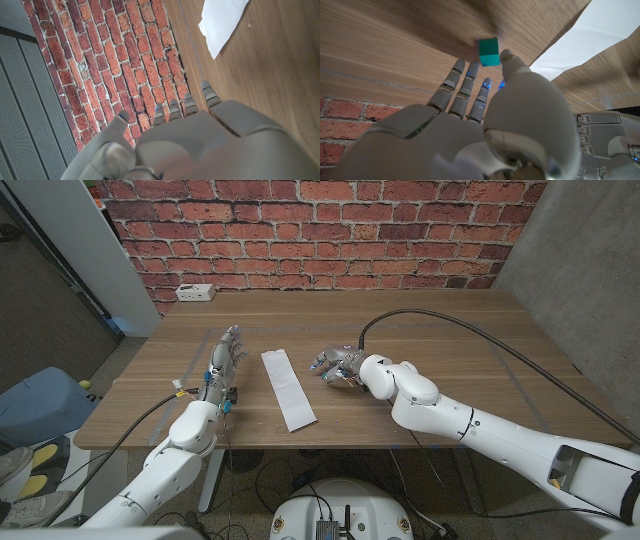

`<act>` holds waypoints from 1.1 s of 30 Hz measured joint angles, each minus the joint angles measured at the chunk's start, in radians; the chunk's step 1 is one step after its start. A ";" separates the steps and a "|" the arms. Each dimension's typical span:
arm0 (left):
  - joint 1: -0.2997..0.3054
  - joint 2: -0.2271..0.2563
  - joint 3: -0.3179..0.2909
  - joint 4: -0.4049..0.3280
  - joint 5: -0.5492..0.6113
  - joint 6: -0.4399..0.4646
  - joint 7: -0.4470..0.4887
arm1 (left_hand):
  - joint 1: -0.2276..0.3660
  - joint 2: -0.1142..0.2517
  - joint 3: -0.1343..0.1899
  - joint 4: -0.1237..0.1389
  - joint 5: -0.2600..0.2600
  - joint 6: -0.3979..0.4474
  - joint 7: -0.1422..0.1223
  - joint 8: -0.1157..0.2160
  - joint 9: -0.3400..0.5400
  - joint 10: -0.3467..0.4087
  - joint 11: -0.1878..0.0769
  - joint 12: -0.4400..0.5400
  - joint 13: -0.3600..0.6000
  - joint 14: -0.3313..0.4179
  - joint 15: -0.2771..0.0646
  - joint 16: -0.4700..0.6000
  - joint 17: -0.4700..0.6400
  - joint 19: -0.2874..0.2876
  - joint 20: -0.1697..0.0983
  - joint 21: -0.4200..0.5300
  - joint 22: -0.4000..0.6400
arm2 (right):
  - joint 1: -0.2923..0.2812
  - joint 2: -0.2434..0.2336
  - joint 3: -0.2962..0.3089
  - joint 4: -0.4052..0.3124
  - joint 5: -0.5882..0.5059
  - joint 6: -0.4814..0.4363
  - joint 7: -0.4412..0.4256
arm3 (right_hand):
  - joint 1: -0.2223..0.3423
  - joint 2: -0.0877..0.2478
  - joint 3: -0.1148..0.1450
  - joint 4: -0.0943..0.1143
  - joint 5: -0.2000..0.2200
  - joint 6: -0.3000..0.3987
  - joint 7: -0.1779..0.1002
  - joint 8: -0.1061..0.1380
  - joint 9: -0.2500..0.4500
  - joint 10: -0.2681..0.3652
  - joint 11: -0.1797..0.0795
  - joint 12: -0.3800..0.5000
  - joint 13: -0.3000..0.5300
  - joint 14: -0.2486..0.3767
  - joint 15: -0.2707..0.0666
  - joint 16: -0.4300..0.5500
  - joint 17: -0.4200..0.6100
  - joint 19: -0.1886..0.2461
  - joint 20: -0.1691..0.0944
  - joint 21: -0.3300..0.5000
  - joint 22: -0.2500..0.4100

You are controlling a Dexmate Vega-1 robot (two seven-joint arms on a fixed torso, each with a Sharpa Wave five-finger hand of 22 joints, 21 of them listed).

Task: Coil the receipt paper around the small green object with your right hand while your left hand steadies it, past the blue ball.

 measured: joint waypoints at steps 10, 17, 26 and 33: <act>0.027 -0.002 -0.015 -0.022 0.011 -0.011 0.011 | 0.000 0.000 0.000 0.000 0.000 0.003 -0.003 0.000 0.000 0.000 0.000 0.000 0.000 0.004 -0.004 0.000 0.000 0.000 0.000 0.000 0.000 | 0.011 0.017 -0.012 0.046 -0.014 0.000 0.003 | 0.132 0.042 0.054 -0.018 -0.022 0.033 0.004 0.000 0.000 0.004 -0.011 0.000 -0.005 0.009 0.003 -0.016 0.000 -0.014 -0.025 0.008 0.004; 0.043 -0.003 -0.024 -0.038 0.018 -0.012 0.018 | 0.000 0.000 0.000 0.000 0.000 0.003 -0.003 0.000 0.000 0.000 0.000 0.000 0.000 0.004 -0.004 0.000 0.000 0.000 0.000 0.000 0.000 | 0.011 0.023 -0.012 0.074 -0.020 0.013 -0.020 | 0.211 0.049 0.031 0.006 -0.065 0.246 0.092 0.064 0.004 0.150 -0.012 0.062 0.011 0.166 -0.008 0.070 0.074 0.026 -0.053 0.065 0.010; 0.059 -0.006 -0.030 -0.059 0.030 -0.002 0.037 | 0.000 0.000 -0.004 0.004 0.000 0.003 -0.003 0.000 0.000 0.005 -0.005 0.000 0.000 0.004 -0.004 0.000 0.000 0.000 0.000 0.000 0.000 | -0.022 0.016 0.022 0.103 0.009 0.084 -0.102 | 0.179 0.026 -0.041 0.045 -0.069 0.413 0.127 0.140 0.016 0.263 0.002 0.119 0.049 0.248 -0.023 0.094 0.129 0.060 -0.037 0.121 0.012; 0.083 -0.011 -0.034 -0.076 0.040 0.015 0.060 | 0.000 0.000 -0.004 0.004 0.000 0.003 -0.004 0.000 0.000 0.005 -0.005 0.000 0.000 0.004 -0.004 0.000 0.000 0.000 0.000 0.000 0.000 | -0.049 0.010 0.051 0.111 0.041 0.144 -0.158 | 0.128 0.026 -0.043 0.055 -0.069 0.412 0.127 0.146 0.016 0.269 0.008 0.123 0.054 0.259 -0.023 0.071 0.118 0.060 -0.027 0.124 0.009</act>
